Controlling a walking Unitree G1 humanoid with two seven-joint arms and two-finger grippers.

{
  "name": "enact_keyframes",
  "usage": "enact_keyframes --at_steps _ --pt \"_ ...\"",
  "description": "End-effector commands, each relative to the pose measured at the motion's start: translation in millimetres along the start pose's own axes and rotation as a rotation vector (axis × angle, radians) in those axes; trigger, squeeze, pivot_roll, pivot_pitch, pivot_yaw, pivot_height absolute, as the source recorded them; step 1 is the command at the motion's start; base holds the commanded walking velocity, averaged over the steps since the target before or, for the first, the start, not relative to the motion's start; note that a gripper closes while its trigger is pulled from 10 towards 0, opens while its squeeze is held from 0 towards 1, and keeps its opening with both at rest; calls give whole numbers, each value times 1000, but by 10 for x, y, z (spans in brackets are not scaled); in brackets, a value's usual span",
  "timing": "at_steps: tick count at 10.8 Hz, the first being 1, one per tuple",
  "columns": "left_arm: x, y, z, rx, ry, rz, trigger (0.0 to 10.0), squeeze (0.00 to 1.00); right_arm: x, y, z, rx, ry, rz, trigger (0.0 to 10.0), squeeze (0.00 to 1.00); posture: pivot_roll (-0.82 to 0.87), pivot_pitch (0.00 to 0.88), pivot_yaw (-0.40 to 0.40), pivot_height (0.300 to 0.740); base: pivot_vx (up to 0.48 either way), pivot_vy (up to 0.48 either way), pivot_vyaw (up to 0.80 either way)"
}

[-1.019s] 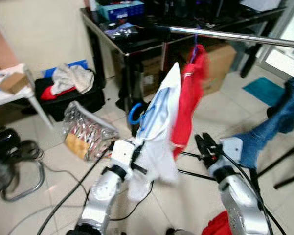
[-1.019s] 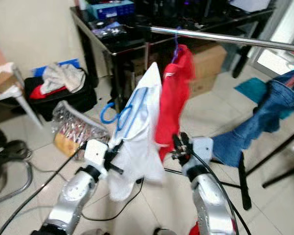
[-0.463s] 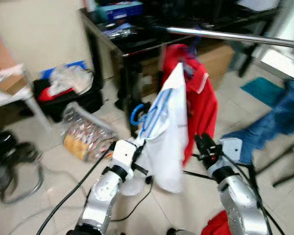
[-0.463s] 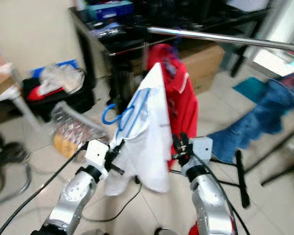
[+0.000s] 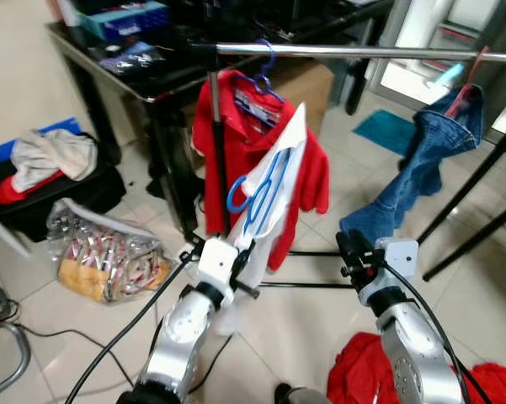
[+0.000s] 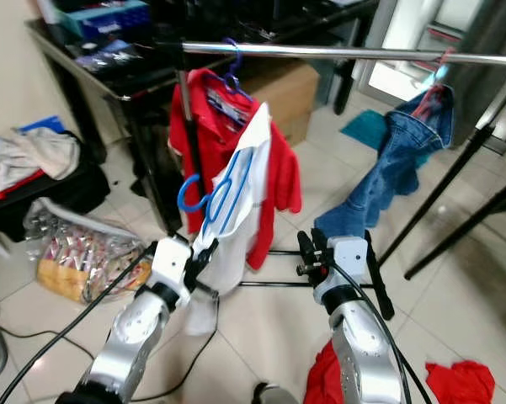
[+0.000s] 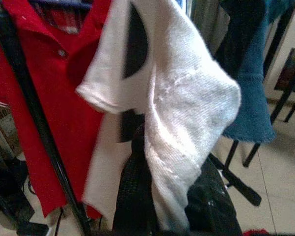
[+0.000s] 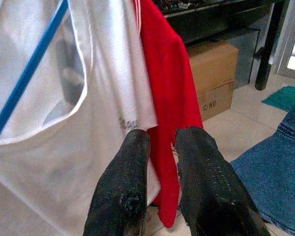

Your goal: Hang hanger

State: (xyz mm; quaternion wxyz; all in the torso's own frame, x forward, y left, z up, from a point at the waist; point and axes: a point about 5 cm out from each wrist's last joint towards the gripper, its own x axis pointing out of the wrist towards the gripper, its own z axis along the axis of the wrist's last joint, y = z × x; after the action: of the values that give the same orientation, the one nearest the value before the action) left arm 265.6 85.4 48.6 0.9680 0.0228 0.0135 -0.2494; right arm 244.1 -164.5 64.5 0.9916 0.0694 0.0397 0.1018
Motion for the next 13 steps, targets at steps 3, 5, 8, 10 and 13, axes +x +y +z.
enact_keyframes --at_steps 3,5,8,10,13 --pt "28 55 30 12 -13 38 10000 0 15 26 16 5 -7 10 10000 0 97 20 19 740 0 0 0" --pt "36 66 36 10 -15 44 10000 0 25 35 27 1 -19 12 10000 0 97 20 19 740 0 0 0" --pt "47 71 37 9 -16 51 10000 0 44 15 35 9 -18 2 10000 0 100 15 16 740 0 0 0" --pt "53 73 36 8 -15 51 10000 0 47 4 34 16 -18 -5 10000 0 99 15 16 740 0 0 -800" --pt "50 77 34 10 -13 50 10000 0 48 0 28 21 -16 -11 10000 0 99 15 17 740 0 0 -800"
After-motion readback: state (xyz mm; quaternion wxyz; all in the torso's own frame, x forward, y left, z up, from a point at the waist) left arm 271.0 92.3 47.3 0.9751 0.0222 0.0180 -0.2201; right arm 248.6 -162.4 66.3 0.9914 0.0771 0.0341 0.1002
